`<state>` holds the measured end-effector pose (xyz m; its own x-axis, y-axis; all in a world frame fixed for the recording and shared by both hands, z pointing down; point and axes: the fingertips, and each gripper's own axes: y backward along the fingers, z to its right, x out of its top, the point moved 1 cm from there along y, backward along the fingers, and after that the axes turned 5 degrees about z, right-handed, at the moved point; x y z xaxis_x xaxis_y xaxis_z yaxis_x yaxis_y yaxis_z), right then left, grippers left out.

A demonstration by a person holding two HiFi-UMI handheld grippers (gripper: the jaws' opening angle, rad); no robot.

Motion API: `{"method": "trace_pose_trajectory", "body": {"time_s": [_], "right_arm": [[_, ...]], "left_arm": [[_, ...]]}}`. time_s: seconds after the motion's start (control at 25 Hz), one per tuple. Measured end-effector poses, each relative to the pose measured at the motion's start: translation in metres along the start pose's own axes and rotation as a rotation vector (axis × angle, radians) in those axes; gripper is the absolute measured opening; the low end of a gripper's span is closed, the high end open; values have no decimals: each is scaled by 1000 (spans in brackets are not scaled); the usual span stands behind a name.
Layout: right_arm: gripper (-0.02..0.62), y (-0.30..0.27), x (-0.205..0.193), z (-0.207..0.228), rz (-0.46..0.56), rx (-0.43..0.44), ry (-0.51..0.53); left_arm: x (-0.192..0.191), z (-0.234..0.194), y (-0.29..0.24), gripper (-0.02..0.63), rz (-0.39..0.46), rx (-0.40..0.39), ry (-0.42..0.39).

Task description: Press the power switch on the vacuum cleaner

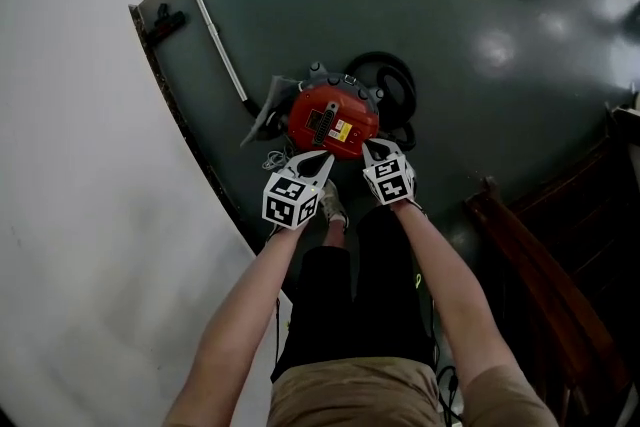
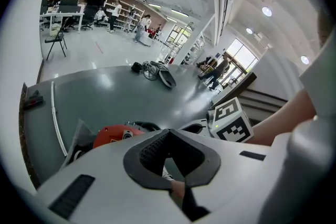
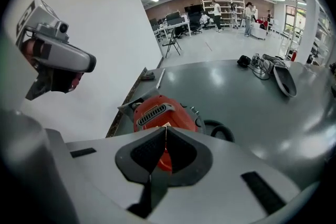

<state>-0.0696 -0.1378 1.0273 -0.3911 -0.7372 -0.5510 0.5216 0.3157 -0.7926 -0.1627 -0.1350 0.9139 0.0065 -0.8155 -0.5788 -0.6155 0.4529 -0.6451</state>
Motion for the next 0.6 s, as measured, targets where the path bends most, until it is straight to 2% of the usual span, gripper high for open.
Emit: {"method": "trace_pose_trajectory", "body": {"time_s": [0.36, 0.6], "right_arm": [[12, -71, -45, 7, -144, 31, 10], [12, -93, -66, 8, -178, 23, 38]], "left_arm": [[-28, -26, -45, 6, -73, 35, -2], [-46, -35, -58, 6, -106, 37, 5]]}}
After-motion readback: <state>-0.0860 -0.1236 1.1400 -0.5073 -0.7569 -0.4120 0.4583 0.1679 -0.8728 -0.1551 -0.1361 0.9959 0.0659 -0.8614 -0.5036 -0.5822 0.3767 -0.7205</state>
